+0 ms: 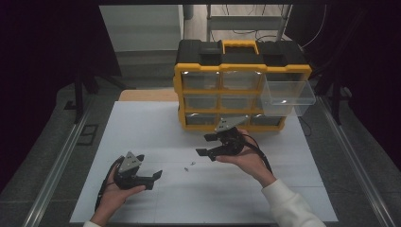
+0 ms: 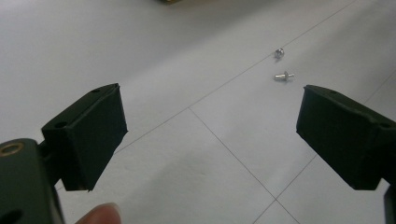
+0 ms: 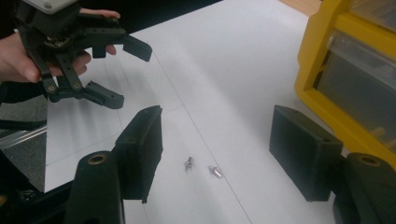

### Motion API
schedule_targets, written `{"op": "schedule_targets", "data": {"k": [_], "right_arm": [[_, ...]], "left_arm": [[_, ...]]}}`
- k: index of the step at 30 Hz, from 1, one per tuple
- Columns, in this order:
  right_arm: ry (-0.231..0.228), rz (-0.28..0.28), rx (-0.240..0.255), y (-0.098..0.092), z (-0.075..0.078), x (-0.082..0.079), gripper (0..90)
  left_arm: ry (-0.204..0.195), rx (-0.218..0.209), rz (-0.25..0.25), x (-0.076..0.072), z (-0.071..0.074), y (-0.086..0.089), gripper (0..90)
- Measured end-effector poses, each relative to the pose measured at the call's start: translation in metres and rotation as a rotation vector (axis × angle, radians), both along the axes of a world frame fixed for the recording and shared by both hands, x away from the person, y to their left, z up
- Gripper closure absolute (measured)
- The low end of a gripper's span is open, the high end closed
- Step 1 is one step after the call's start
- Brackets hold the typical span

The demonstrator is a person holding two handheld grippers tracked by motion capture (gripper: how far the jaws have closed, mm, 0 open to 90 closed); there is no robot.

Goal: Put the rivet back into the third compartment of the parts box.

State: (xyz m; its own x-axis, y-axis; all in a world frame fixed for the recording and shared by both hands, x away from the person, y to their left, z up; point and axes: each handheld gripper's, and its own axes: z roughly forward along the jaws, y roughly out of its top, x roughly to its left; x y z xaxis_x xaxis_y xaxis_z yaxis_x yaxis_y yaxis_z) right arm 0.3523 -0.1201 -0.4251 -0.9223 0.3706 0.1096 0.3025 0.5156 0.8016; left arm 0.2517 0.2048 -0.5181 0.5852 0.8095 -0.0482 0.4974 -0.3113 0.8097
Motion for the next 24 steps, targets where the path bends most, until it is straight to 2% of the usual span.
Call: {"op": "schedule_targets", "data": {"k": [11, 24], "right_arm": [[0.022, -0.022, -0.055, 0.007, -0.020, 0.007, 34.6], [0.036, -0.011, -0.114, 0.023, -0.045, 0.017, 34.9]], "left_arm": [[0.002, 0.002, 0.001, 0.000, 0.000, 0.000, 9.0], [0.002, 0.003, -0.001, 0.000, 0.000, -0.001, 9.0]]}}
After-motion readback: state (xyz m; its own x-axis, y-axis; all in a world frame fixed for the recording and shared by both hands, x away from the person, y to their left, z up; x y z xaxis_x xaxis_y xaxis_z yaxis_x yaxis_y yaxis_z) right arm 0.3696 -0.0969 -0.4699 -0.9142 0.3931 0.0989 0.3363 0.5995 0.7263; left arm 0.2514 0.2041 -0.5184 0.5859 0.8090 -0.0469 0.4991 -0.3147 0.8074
